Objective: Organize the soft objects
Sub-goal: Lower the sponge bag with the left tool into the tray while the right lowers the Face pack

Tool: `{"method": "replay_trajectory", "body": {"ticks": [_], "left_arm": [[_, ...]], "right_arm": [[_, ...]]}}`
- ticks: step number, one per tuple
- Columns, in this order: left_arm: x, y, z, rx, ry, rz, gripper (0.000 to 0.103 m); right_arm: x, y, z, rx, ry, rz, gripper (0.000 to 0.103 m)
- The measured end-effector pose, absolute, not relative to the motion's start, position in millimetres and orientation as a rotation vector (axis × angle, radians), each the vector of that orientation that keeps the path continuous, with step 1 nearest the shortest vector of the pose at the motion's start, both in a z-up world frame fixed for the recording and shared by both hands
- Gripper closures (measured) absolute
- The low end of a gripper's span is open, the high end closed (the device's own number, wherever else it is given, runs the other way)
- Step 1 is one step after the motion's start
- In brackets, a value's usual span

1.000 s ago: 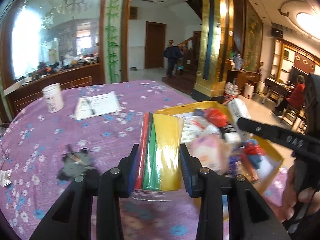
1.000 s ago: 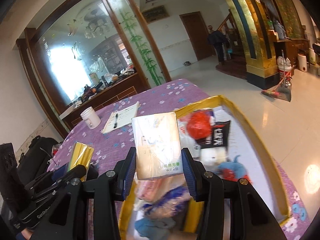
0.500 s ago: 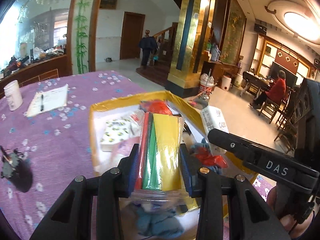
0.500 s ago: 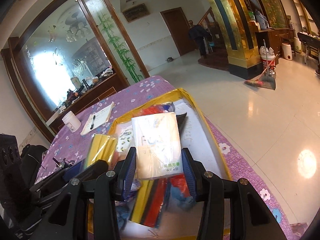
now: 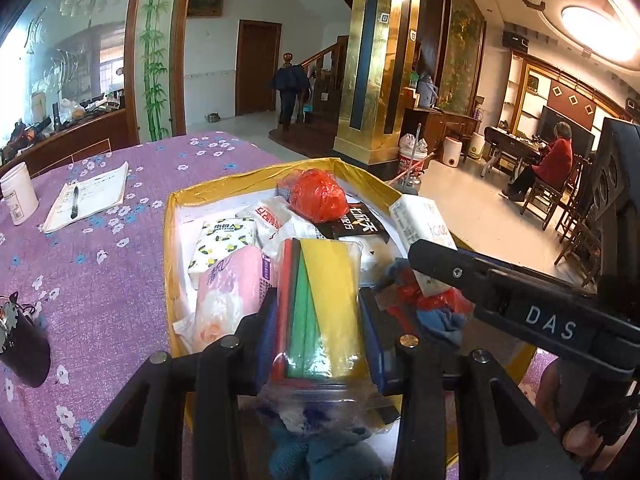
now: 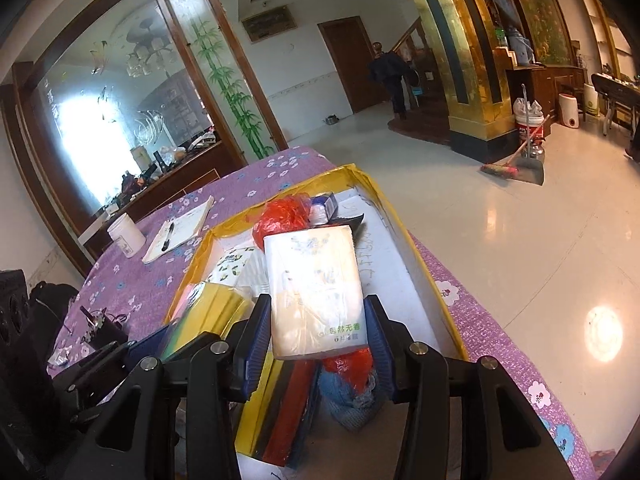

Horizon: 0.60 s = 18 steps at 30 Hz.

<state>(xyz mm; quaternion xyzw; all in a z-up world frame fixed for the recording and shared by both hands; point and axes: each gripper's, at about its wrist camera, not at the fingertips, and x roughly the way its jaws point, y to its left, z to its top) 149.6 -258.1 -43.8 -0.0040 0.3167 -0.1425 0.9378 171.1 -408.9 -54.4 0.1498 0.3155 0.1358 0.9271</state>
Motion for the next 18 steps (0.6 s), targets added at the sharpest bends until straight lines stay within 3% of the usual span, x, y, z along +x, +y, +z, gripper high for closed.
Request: {"method": "replay_trajectory", "body": {"ticks": [18], "left_arm": [[143, -269, -42, 0.09, 0.592, -0.248, 0.066]], "right_arm": [[183, -394, -60, 0.219, 0.722, 0.219, 0.053]]}}
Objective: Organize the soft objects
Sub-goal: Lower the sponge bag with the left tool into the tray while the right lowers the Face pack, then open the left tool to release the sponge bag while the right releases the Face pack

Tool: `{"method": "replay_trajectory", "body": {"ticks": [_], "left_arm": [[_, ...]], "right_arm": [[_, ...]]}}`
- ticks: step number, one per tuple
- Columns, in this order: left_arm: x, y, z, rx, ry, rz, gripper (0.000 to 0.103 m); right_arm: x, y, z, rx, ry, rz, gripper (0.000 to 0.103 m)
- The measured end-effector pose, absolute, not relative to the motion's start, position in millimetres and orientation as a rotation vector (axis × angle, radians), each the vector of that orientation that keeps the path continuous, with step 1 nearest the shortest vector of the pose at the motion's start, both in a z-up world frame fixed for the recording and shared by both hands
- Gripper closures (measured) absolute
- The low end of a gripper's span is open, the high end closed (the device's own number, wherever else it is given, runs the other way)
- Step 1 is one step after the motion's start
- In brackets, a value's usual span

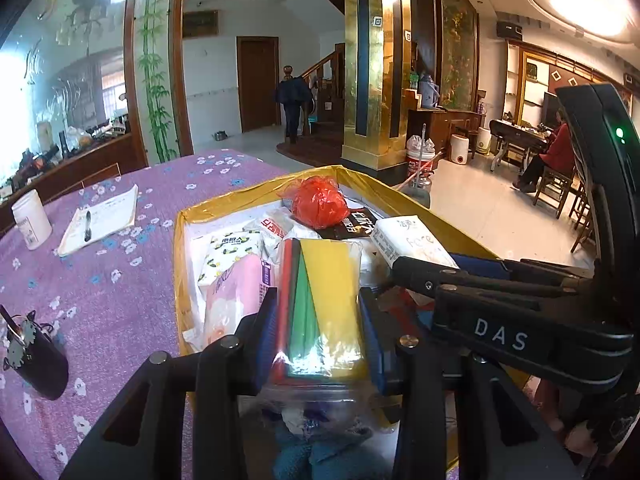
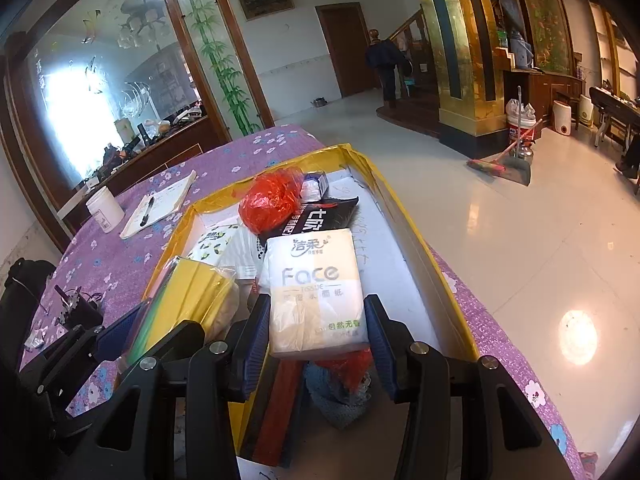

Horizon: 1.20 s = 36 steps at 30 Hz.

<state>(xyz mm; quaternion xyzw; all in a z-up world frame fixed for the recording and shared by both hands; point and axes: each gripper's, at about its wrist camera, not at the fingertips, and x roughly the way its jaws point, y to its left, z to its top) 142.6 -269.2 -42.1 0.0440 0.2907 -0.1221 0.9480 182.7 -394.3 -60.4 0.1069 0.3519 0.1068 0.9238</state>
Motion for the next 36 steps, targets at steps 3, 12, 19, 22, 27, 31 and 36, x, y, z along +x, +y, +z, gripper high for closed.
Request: {"method": "replay_trajectory", "body": {"ticks": [3, 12, 19, 22, 27, 31, 36], "left_arm": [[142, -270, -42, 0.099, 0.587, -0.237, 0.066], [138, -277, -42, 0.159, 0.576, -0.203, 0.063], [137, -276, -42, 0.162, 0.572, -0.205, 0.056], [135, -277, -41, 0.167, 0.563, -0.202, 0.051], [134, -276, -40, 0.164, 0.556, -0.196, 0.048], [132, -275, -38, 0.16, 0.546, -0.191, 0.043], [129, -275, -35, 0.162, 0.529, -0.185, 0.039]], "right_arm": [[184, -394, -61, 0.221, 0.728, 0.218, 0.053], [189, -391, -67, 0.228, 0.77, 0.223, 0.053], [189, -391, -67, 0.228, 0.766, 0.225, 0.053], [187, -390, -67, 0.23, 0.764, 0.223, 0.053], [182, -392, -67, 0.24, 0.759, 0.225, 0.052], [180, -394, -65, 0.252, 0.761, 0.228, 0.052], [178, -394, -62, 0.257, 0.761, 0.226, 0.052]]}}
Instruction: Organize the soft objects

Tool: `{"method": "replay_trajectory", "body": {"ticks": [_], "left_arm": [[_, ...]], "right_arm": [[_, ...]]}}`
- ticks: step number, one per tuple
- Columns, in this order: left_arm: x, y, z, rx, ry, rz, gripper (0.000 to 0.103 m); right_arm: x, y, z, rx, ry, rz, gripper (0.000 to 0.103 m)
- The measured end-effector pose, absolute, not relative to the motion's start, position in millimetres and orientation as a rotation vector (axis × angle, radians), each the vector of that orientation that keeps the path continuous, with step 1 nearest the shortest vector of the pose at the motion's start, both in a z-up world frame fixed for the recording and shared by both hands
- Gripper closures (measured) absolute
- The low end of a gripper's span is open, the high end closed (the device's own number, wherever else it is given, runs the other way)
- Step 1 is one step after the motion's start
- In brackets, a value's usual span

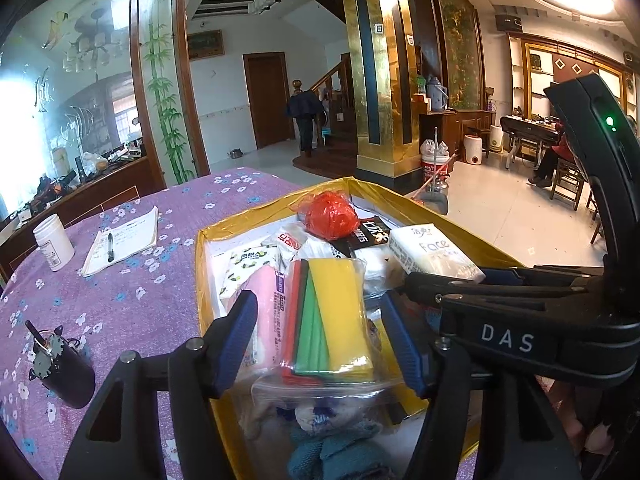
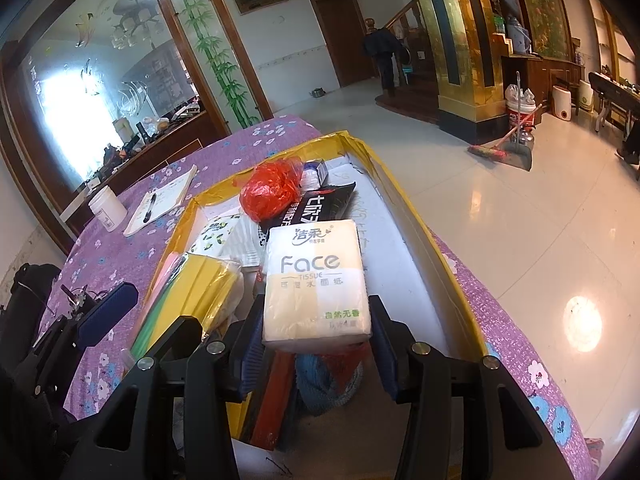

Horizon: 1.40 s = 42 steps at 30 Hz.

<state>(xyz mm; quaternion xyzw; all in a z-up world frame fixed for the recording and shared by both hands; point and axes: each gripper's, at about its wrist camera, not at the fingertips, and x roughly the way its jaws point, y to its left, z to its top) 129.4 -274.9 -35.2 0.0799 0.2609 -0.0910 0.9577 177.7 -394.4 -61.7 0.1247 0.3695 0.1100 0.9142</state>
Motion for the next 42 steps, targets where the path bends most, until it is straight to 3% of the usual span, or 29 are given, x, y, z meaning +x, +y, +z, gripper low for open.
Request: {"method": "replay_trajectory", "body": {"ticks": [13, 15, 21, 27, 33, 42], "left_arm": [[121, -272, -27, 0.159, 0.478, -0.171, 0.025], [119, -271, -24, 0.156, 0.465, -0.165, 0.023], [115, -264, -12, 0.13, 0.435, -0.155, 0.006], [108, -255, -1, 0.096, 0.493, -0.186, 0.004], [87, -230, -7, 0.022, 0.63, -0.283, 0.0], [67, -194, -30, -0.022, 0.664, -0.181, 0.0]], "right_arm": [[166, -401, -54, 0.285, 0.751, 0.235, 0.051], [163, -403, -51, 0.278, 0.741, 0.216, 0.043], [153, -413, -43, 0.324, 0.709, 0.242, 0.033], [130, -418, -28, 0.296, 0.618, 0.224, 0.01], [103, -415, -24, 0.251, 0.539, 0.105, 0.001], [66, -400, -38, 0.226, 0.468, 0.003, 0.001]]}}
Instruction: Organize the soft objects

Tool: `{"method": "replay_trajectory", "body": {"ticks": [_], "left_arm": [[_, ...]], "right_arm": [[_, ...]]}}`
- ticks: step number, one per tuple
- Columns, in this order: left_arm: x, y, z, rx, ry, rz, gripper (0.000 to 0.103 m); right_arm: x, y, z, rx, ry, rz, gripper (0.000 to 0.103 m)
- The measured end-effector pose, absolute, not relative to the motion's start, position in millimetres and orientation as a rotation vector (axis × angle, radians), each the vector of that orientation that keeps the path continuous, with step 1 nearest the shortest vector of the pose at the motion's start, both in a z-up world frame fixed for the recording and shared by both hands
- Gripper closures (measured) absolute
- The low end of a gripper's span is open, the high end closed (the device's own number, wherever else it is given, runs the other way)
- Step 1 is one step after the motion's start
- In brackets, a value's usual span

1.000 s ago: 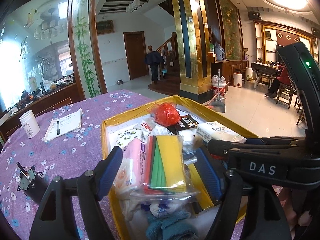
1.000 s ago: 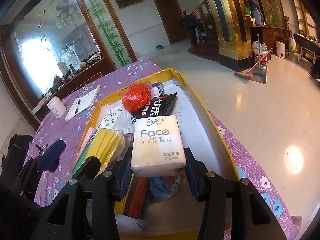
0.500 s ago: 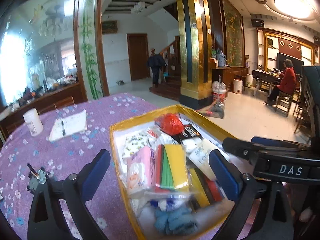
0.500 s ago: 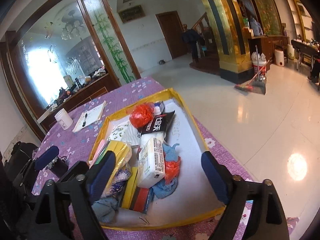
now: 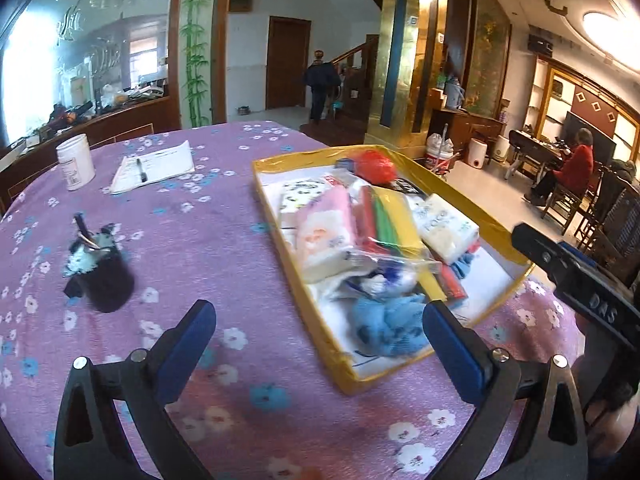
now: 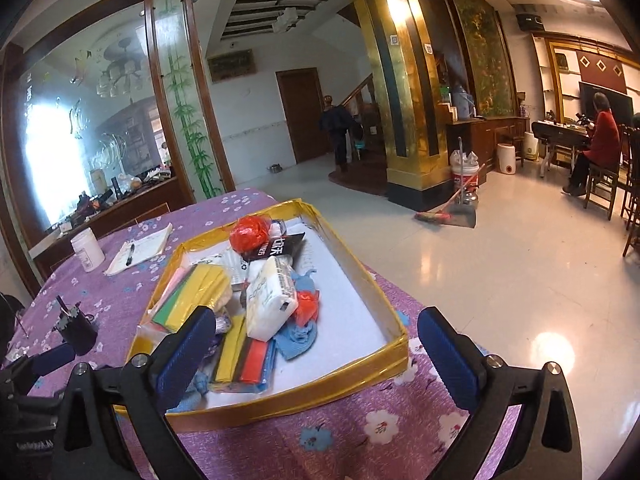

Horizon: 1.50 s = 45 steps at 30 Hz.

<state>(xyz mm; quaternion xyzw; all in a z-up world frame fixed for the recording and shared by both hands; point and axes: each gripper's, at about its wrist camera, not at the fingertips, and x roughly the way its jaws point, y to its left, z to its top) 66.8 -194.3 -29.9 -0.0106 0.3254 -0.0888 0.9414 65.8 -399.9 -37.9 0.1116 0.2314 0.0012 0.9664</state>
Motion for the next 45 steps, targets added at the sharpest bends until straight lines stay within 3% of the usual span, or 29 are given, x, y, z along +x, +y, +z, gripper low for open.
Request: {"method": "replay_trajectory", "body": {"ticks": [45], "left_arm": [[53, -224, -23, 0.241, 0.598, -0.023, 0.0]], "right_arm": [[78, -391, -48, 0.227, 0.519, -0.006, 0.001]]}}
